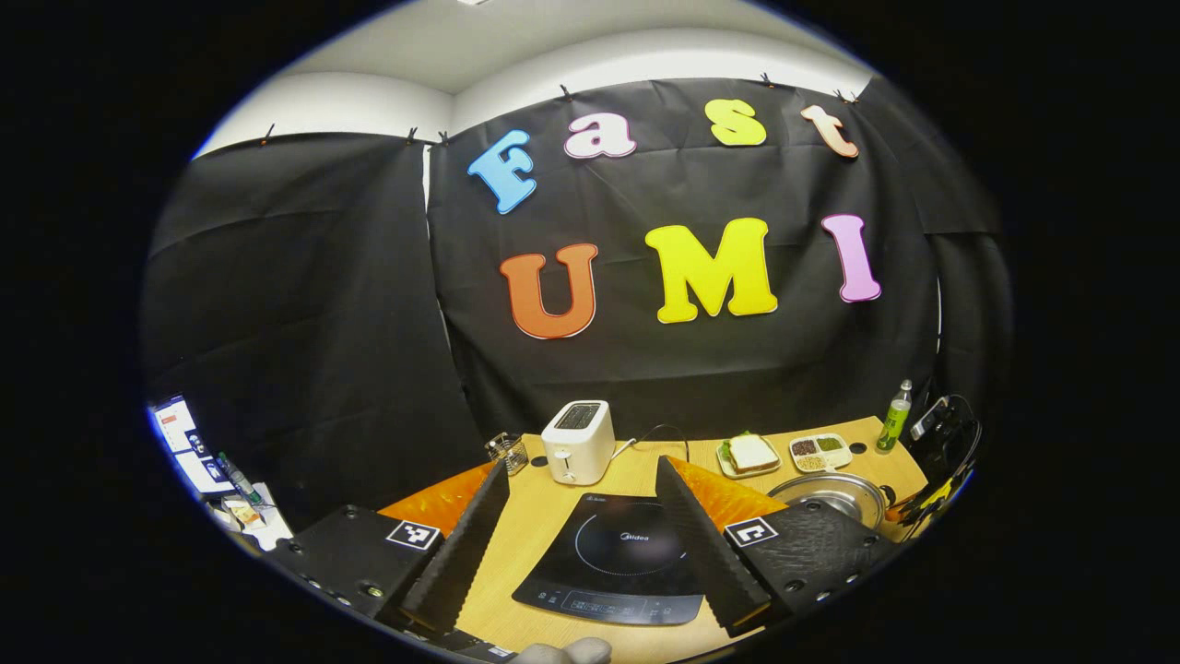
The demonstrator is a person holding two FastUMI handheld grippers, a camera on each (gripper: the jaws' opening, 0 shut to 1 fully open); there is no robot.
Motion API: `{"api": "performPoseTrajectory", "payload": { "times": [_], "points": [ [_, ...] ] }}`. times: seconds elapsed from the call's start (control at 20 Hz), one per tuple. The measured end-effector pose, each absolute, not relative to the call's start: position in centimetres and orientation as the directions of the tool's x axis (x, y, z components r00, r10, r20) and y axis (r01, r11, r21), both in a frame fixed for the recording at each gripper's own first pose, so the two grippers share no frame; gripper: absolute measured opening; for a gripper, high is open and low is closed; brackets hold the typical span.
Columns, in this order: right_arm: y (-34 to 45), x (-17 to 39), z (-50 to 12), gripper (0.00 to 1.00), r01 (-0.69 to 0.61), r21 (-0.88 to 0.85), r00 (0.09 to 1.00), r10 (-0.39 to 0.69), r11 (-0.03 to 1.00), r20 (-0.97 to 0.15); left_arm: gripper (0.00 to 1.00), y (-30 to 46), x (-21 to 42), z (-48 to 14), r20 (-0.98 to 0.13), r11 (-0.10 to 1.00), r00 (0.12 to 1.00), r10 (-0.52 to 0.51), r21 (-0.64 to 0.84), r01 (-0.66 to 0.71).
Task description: First push the handle of the pot to place it horizontally, then grasp the pot with both hands and set it on the induction cooktop.
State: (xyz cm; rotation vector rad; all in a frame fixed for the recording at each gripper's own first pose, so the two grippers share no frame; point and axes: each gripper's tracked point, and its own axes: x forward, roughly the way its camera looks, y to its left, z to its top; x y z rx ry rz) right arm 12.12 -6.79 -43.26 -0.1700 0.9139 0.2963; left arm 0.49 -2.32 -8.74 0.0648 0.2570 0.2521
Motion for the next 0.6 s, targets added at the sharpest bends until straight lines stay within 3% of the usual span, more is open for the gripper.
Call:
{"api": "performPoseTrajectory", "payload": {
  "times": [0.05,0.15,0.25,0.3,0.35,0.6],
  "points": [
    [-6.9,12.2,-42.4,0.14,-0.320,-0.023,0.609,0.187,0.947,-0.771,0.96,-2.7,0.7,-8.7,-0.240,0.967,0.937,0.254,0.099,-0.236],
    [-7.4,12.0,-40.0,0.63,-0.312,-0.047,0.678,0.187,0.949,-0.711,0.96,-3.5,0.9,-8.6,-0.229,0.967,0.941,0.249,0.107,-0.230],
    [-7.5,11.9,-36.8,0.80,-0.304,-0.064,0.746,0.196,0.951,-0.636,0.96,-4.8,1.2,-8.6,-0.220,0.971,0.948,0.232,0.109,-0.212],
    [-8.0,11.5,-35.5,0.77,-0.299,-0.081,0.766,0.188,0.951,-0.615,0.96,-5.4,1.4,-8.5,-0.213,0.972,0.951,0.225,0.113,-0.204],
    [-7.8,11.4,-34.7,0.89,-0.306,-0.081,0.775,0.198,0.949,-0.600,0.96,-6.0,1.6,-8.6,-0.210,0.974,0.954,0.215,0.116,-0.194],
    [-8.3,10.5,-33.0,0.95,-0.283,-0.018,0.760,0.212,0.959,-0.614,0.96,-10.3,3.5,-11.8,-0.268,0.991,0.955,0.130,0.070,-0.116]
  ]
}}
